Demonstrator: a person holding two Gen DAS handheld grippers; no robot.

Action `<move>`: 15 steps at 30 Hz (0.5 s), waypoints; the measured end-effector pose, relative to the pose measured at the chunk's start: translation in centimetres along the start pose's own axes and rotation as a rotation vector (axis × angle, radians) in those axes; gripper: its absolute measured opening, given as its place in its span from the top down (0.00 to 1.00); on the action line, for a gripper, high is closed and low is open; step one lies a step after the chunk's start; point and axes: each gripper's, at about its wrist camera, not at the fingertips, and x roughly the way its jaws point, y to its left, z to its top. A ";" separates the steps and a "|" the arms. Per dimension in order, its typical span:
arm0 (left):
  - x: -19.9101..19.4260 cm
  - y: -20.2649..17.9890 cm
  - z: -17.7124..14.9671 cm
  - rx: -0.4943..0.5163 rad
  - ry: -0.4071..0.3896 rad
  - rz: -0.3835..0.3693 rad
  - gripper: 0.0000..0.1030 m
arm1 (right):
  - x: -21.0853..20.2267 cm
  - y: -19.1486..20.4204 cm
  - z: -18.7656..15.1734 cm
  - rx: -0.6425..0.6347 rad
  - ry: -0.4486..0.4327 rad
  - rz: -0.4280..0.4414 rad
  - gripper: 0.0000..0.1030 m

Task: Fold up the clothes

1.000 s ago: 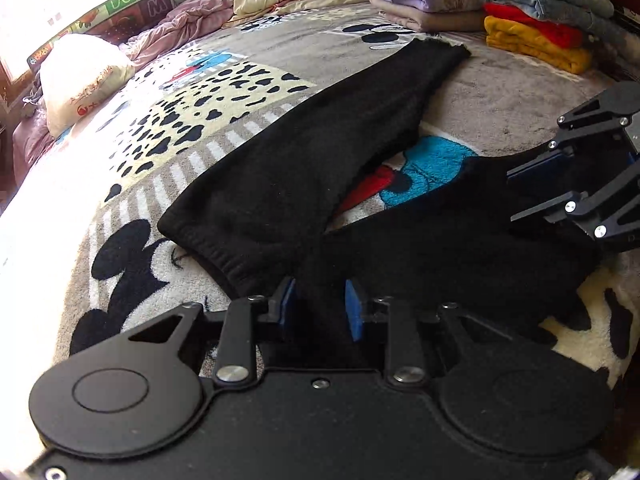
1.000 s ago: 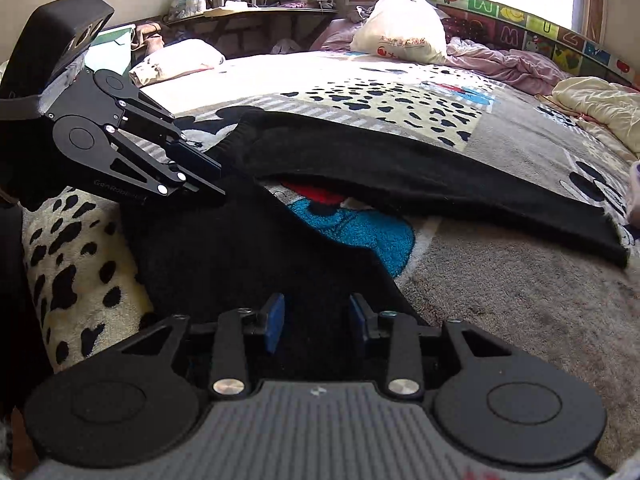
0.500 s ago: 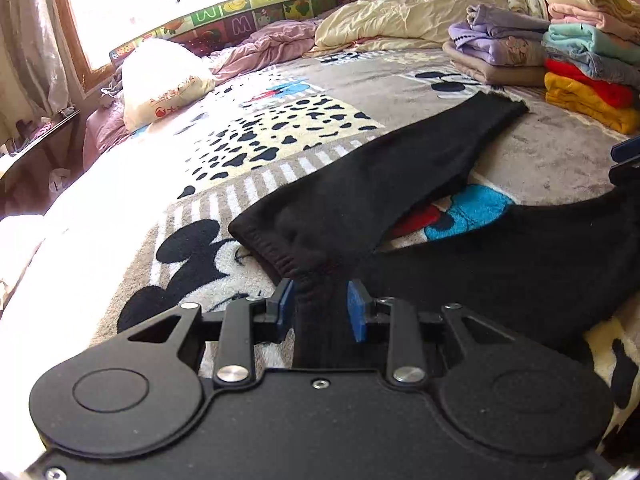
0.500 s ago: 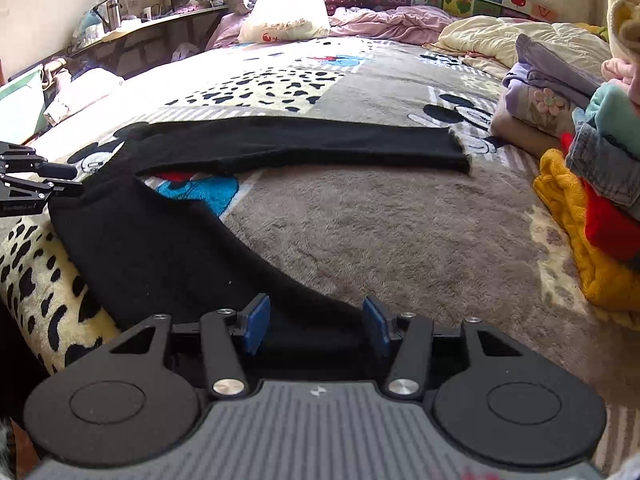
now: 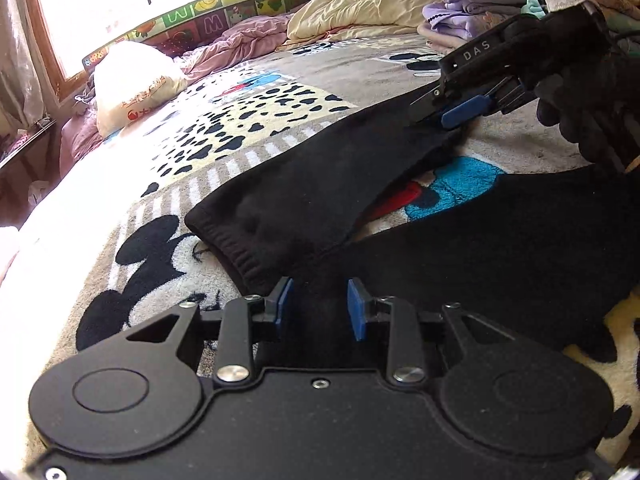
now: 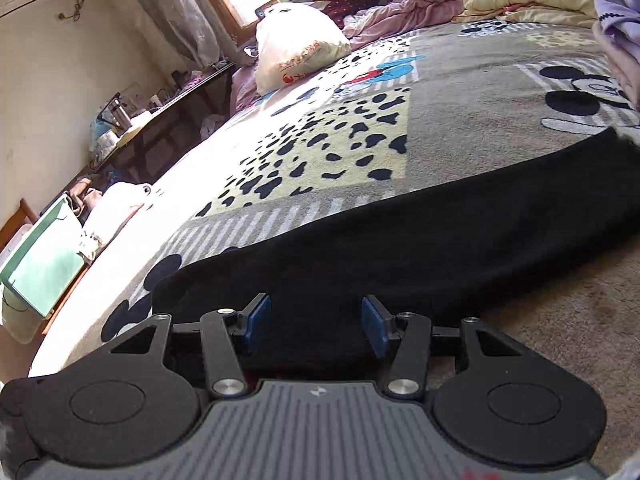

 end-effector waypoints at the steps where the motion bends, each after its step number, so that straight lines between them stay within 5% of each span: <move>1: -0.1 0.0 0.0 0.005 -0.001 -0.003 0.73 | -0.5 -1.4 0.2 0.041 -0.018 -0.032 0.50; 5: -0.4 0.3 -0.2 0.002 0.000 -0.023 0.73 | -2.6 -6.2 1.9 0.037 -0.045 -0.144 0.67; 10: -0.6 0.5 -0.4 -0.011 0.003 -0.028 0.73 | -4.0 -11.4 4.4 0.017 -0.121 -0.454 0.48; 12: -0.6 0.3 -0.3 -0.008 0.007 -0.021 0.73 | -4.7 -12.6 4.5 0.050 -0.130 -0.481 0.47; 15: -0.5 0.0 -0.3 -0.001 0.007 -0.011 0.72 | -4.7 -9.4 4.2 -0.061 -0.137 -0.395 0.46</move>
